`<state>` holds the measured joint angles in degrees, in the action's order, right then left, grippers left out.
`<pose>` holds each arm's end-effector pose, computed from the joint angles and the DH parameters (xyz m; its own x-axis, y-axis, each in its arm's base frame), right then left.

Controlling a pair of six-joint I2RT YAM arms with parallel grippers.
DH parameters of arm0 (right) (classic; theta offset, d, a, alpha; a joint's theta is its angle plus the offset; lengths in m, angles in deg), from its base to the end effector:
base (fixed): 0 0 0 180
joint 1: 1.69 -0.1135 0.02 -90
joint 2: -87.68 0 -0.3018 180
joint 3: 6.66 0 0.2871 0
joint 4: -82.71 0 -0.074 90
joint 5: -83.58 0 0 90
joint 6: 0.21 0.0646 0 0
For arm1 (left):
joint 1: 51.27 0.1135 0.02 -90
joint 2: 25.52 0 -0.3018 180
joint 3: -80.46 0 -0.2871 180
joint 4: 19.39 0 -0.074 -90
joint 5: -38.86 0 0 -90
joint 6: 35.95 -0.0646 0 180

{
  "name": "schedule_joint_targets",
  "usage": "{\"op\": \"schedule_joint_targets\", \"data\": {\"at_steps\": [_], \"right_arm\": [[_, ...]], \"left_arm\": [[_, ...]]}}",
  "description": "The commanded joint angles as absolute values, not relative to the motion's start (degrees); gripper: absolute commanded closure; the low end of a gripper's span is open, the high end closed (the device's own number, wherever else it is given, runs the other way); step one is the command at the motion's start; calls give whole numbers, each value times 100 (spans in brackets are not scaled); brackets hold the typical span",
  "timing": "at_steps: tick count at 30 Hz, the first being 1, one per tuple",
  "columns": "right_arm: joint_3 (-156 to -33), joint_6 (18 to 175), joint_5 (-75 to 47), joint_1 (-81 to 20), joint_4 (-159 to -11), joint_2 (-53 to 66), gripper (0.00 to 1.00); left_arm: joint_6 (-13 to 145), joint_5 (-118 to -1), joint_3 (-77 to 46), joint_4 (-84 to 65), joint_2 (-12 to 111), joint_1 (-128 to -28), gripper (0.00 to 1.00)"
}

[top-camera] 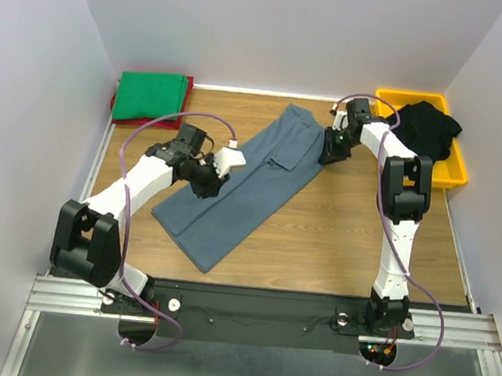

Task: Fold and stack the t-shirts
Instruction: Fold the tshirt

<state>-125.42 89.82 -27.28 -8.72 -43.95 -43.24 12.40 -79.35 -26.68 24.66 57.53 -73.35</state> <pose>0.5471 0.0906 0.1588 -0.9033 -0.1109 -0.4145 -0.2605 0.9094 0.3242 0.3060 -0.1571 0.2560 -0.1716 0.7016 -0.6916 0.9385 0.3299 0.1018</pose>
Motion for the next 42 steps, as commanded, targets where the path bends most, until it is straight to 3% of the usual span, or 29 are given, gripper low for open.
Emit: {"op": "schedule_joint_targets", "data": {"at_steps": [1,9,12,20,27,37,42], "right_arm": [[-13208,9339,-2049,-960,-4647,-4951,74],[-16026,9174,-1698,-1162,-4647,-6786,73],[-16531,8832,-1284,-1276,-4839,-7078,70],[-15690,8487,-844,-1294,-5412,-6132,58],[-14320,8074,-1371,-1294,-5394,-4709,32],[-13246,8117,-2152,-1294,-4763,-3783,33],[-12947,8249,-3065,-1320,-4445,-3845,37]], "left_arm": [[1590,-7822,-2551,1711,5341,-6938,62],[1109,-7390,-2788,1562,6148,-6656,65],[932,-7443,-2806,1263,6421,-6656,65],[466,-7084,-2814,937,7476,-6998,71],[500,-6845,-3473,1007,7311,-8070,82],[1598,-7574,-3386,1789,6959,-9458,84],[1713,-8119,-3096,2027,6704,-9530,81]]}}
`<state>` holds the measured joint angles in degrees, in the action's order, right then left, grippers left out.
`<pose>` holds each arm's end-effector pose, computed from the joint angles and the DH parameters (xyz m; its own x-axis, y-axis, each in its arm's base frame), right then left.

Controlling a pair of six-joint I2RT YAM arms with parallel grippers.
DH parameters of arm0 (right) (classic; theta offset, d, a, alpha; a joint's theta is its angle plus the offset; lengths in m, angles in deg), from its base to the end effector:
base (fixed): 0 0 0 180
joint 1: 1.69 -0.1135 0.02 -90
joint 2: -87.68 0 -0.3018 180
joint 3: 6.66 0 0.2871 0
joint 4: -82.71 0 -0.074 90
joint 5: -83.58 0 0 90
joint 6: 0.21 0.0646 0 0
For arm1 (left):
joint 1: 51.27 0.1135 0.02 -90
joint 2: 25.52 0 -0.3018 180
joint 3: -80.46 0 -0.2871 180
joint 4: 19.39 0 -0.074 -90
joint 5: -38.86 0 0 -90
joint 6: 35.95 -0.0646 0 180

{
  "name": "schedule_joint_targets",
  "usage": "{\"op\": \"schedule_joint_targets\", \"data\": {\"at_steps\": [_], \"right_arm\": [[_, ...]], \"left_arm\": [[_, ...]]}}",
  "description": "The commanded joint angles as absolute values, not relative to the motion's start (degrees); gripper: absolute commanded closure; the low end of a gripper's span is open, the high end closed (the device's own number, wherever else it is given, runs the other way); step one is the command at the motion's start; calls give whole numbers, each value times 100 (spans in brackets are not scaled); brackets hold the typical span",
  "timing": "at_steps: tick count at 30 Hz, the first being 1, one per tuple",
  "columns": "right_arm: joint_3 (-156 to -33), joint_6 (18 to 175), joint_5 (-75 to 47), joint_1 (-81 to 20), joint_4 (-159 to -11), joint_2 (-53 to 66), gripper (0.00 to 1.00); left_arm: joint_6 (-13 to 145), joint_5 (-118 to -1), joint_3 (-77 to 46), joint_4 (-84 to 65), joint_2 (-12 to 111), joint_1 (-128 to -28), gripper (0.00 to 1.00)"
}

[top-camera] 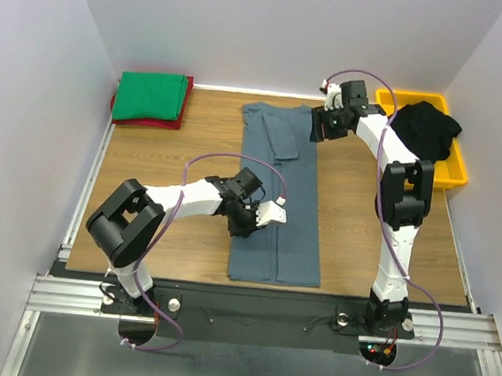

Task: Fold and stack the t-shirts
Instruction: Fold the tshirt

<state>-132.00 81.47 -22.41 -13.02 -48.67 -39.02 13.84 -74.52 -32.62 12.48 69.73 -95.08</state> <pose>0.5602 0.1304 0.2444 -0.6905 -0.2802 -0.6668 -0.4674 0.8764 0.1157 0.2468 -0.2723 0.1621 0.0239 0.7983 -0.6018 0.9982 0.0138 0.0579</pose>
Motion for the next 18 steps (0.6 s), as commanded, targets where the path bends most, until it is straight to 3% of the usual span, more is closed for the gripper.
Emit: {"op": "schedule_joint_targets", "data": {"at_steps": [1,11,18], "right_arm": [[-12903,8258,-3172,-1347,-4419,-3853,39],[-12296,8179,-3692,-1751,-4436,-4073,48],[-12480,8522,-3104,-1769,-4726,-4538,50]], "left_arm": [[1748,-8164,-3087,1983,6642,-9530,80],[1924,-8330,-3307,1131,5842,-8837,74],[2986,-8366,-2640,112,6929,-7685,74]]}}
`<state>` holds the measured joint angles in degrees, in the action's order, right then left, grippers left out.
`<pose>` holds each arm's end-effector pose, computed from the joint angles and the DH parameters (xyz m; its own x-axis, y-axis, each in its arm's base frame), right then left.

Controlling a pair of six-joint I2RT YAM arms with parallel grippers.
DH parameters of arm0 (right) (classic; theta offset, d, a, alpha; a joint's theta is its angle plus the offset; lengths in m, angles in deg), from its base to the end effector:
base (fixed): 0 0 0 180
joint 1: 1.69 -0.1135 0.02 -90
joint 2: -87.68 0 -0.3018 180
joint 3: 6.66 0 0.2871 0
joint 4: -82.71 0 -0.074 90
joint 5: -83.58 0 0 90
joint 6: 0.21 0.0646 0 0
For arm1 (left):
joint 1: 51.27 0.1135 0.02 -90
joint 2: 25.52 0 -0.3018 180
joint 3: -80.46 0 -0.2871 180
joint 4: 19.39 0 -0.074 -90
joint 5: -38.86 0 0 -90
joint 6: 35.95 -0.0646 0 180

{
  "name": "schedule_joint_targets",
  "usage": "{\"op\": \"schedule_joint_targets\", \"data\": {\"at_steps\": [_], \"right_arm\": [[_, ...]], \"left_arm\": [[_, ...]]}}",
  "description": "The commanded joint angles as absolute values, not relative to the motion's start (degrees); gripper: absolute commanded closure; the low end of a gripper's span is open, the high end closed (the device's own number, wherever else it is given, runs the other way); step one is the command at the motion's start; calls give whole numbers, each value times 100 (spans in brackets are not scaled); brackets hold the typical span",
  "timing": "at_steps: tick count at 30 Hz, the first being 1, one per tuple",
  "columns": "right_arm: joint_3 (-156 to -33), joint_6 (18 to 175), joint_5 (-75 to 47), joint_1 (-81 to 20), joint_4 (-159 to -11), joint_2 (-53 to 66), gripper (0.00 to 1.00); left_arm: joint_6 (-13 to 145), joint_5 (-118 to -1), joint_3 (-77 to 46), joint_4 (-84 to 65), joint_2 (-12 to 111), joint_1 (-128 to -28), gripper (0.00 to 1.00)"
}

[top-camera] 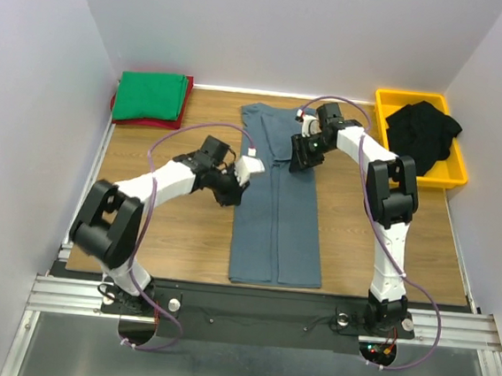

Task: Fold and stack the t-shirts
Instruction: Fold the tshirt

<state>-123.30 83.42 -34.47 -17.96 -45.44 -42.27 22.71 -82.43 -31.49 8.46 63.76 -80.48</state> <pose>0.5178 0.1828 0.1599 -0.8173 -0.3405 -0.4648 -0.5308 0.7588 0.3775 0.3052 -0.2091 0.2137 -0.1920 0.6165 -0.7636 0.9528 0.3035 0.0055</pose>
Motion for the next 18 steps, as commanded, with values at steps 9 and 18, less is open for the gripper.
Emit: {"op": "schedule_joint_targets", "data": {"at_steps": [9,18], "right_arm": [[-12665,8935,-2866,-1769,-4884,-4846,50],[-13148,9278,-2488,-1760,-4937,-5294,49]], "left_arm": [[4138,-8340,-655,-249,8784,-7377,75],[4447,-7980,445,-48,9981,-7008,78]]}}
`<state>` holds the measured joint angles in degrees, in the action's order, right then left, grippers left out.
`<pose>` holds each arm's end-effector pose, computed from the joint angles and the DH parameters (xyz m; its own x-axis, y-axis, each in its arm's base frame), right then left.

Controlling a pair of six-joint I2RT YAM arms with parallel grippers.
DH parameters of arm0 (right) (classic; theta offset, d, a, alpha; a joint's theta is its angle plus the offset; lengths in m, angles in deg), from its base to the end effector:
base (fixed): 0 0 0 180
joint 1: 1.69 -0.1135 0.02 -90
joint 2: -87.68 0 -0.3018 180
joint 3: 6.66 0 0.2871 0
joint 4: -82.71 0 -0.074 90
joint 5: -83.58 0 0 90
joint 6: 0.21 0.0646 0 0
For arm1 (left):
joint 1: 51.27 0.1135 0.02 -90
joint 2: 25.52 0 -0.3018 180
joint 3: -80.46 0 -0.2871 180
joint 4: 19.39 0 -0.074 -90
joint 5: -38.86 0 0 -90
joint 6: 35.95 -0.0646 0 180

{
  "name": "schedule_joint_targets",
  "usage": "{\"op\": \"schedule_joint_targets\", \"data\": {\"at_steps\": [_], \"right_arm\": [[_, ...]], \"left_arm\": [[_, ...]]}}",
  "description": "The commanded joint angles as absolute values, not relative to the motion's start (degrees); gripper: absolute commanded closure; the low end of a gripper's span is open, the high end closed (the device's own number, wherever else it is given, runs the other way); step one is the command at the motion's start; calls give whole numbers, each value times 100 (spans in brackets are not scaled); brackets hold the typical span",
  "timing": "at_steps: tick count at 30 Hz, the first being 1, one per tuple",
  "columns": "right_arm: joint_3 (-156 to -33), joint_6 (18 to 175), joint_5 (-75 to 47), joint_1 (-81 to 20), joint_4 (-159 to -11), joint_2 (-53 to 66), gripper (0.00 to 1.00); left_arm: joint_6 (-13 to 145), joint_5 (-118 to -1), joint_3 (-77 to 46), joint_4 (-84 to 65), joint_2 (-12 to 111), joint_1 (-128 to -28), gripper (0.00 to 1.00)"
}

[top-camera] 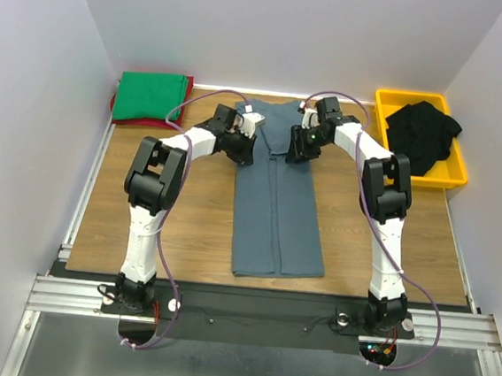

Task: Fold and stack the t-shirts
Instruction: Fold the tshirt

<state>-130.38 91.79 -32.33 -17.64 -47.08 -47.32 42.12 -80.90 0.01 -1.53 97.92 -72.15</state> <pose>0.5480 0.1860 0.1547 -0.8600 -0.2131 -0.4636 -0.4180 0.8155 0.4004 0.4986 -0.2245 0.1625 -0.4732 0.3726 -0.7983 0.7699 0.6154 -0.1692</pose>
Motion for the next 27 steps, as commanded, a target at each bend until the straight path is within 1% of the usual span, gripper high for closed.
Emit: {"op": "schedule_joint_targets", "data": {"at_steps": [1,6,9,12,15,17,19,20,22,23,24,25,26,27], "right_arm": [[-13262,9348,-2488,-1769,-4937,-5417,49],[-13535,9489,-2549,-1760,-4928,-5637,49],[-13640,9506,-2540,-1760,-4937,-5655,47],[-13737,9498,-2575,-1769,-4946,-5611,46],[-13799,9480,-2777,-1760,-4928,-5471,42],[-13694,9349,-2970,-1769,-4928,-5182,40],[-13449,9078,-3285,-1769,-4928,-4683,38],[-13343,9024,-3383,-1769,-4928,-4479,38],[-13036,8307,-3542,-1769,-4911,-3997,37],[-12643,8059,-3542,-1769,-4902,-3489,37],[-12386,7795,-3542,-1769,-4858,-3162,36],[-12158,7175,-3516,-1760,-4727,-2881,36],[-11938,6873,-3525,-1769,-4613,-2626,36],[-11501,6583,-3516,-1769,-4490,-2092,36]], "left_arm": [[4473,-7953,542,-4,10060,-6929,78],[4465,-8059,1586,523,10692,-6691,78],[4394,-7988,1939,691,10834,-6595,78],[4333,-8006,2098,788,10852,-6559,78],[4236,-8005,2230,884,10817,-6550,78],[4078,-8119,2239,990,10729,-6550,77],[3798,-8216,2038,929,10353,-6559,76],[3674,-8286,1645,841,10151,-6559,76],[3472,-8436,968,238,9212,-6542,71],[3245,-8576,199,16,8834,-6550,69],[3086,-8655,-113,-116,8456,-6550,66],[2858,-8734,-412,-170,7765,-6559,61],[2664,-8857,-668,-136,7436,-6568,60],[2280,-8902,-1140,-74,7128,-6559,58]]}}
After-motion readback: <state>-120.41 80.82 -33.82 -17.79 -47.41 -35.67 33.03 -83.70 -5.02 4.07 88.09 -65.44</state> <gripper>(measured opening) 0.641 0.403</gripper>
